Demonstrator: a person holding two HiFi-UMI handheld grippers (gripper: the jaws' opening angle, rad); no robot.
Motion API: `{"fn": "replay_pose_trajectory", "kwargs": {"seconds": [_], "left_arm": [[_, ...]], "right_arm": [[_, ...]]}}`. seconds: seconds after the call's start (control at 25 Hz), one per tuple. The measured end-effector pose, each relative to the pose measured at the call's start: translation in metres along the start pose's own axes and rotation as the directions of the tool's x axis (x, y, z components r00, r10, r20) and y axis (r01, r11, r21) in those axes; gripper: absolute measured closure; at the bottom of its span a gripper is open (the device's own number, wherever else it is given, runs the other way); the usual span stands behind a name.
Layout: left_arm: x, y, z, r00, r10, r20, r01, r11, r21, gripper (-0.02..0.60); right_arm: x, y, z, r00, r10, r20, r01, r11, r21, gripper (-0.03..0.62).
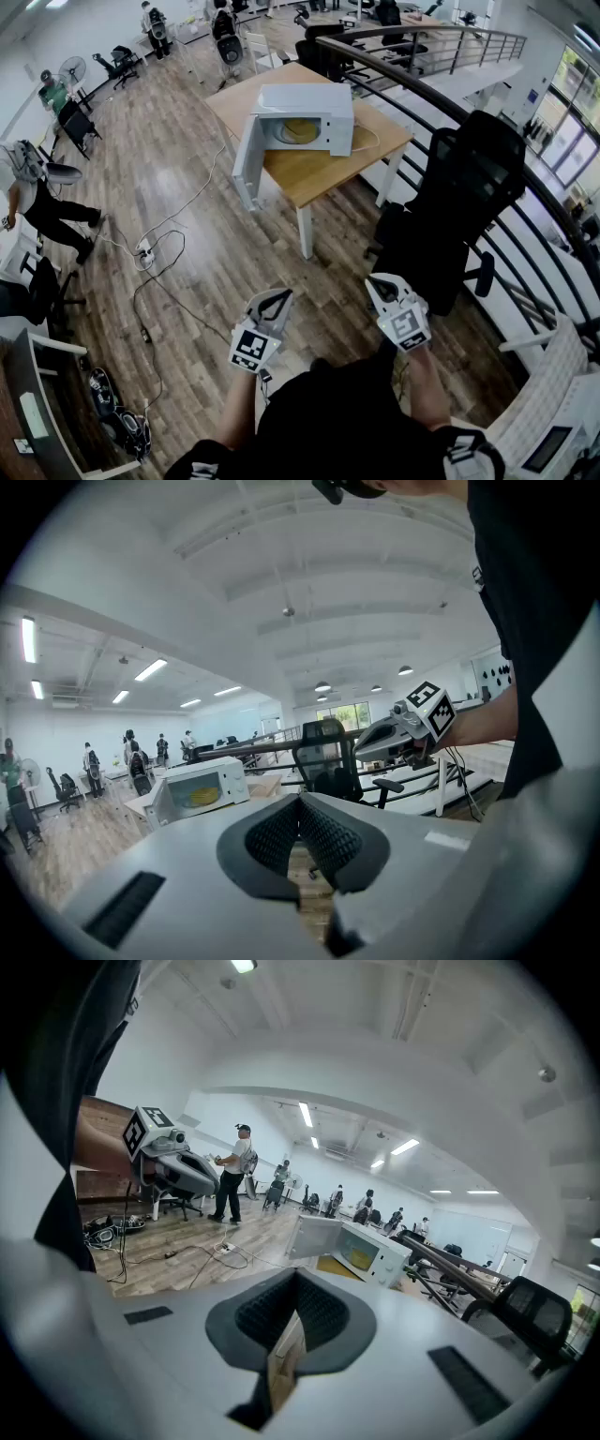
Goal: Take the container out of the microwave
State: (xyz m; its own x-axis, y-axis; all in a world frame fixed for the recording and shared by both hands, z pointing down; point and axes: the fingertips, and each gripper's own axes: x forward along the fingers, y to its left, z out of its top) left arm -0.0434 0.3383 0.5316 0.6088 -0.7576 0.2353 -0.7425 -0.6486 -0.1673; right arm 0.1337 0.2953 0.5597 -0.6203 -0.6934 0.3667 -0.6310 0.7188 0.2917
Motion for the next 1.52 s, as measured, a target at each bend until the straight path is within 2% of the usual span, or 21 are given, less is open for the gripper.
{"fn": "replay_pose_trajectory", "kwargs": {"seconds": [0.32,0.52,0.72,0.88,1.08,1.28,1.44,1.52], "left_arm": [[-0.002,-0.004,0.006,1.000,-0.009,0.011,0.009,1.000,0.006,0.580],[-0.002,0.001,0.006,1.000,-0.005,0.019,0.005,1.000,0.004,0.580],[-0.007,0.002,0.002,1.000,-0.011,0.002,0.011,1.000,-0.022,0.580],[-0.009,0.003,0.004,1.000,-0.007,0.015,0.007,1.000,0.000,0.580],[-0.015,0.008,-0.010,1.000,0.013,-0.021,-0.014,0.998,-0.060,0.580],[-0.012,0.022,-0.009,0.999,0.032,-0.011,-0.032,0.999,-0.029,0.580],[-0.002,0.026,-0.015,0.998,0.028,-0.055,-0.032,0.997,-0.067,0.580],[0.007,0.030,-0.013,0.998,0.030,-0.053,-0.033,0.998,-0.054,0.580]], "right_arm": [[0.008,0.019,0.013,0.998,0.058,0.003,-0.058,0.997,-0.047,0.597],[0.014,0.026,0.012,0.996,0.078,0.036,-0.079,0.997,0.017,0.597],[0.011,0.025,0.018,0.997,0.078,0.020,-0.078,0.997,-0.015,0.597],[0.010,0.027,0.017,0.996,0.088,0.008,-0.087,0.995,-0.044,0.597],[0.022,0.028,0.017,0.995,0.099,-0.003,-0.099,0.992,-0.074,0.597],[0.036,0.028,0.018,0.994,0.113,0.004,-0.112,0.992,-0.066,0.595],[0.044,0.017,0.013,0.993,0.121,-0.002,-0.121,0.990,-0.071,0.595],[0.050,0.008,0.010,0.993,0.121,-0.003,-0.121,0.990,-0.074,0.595]]}}
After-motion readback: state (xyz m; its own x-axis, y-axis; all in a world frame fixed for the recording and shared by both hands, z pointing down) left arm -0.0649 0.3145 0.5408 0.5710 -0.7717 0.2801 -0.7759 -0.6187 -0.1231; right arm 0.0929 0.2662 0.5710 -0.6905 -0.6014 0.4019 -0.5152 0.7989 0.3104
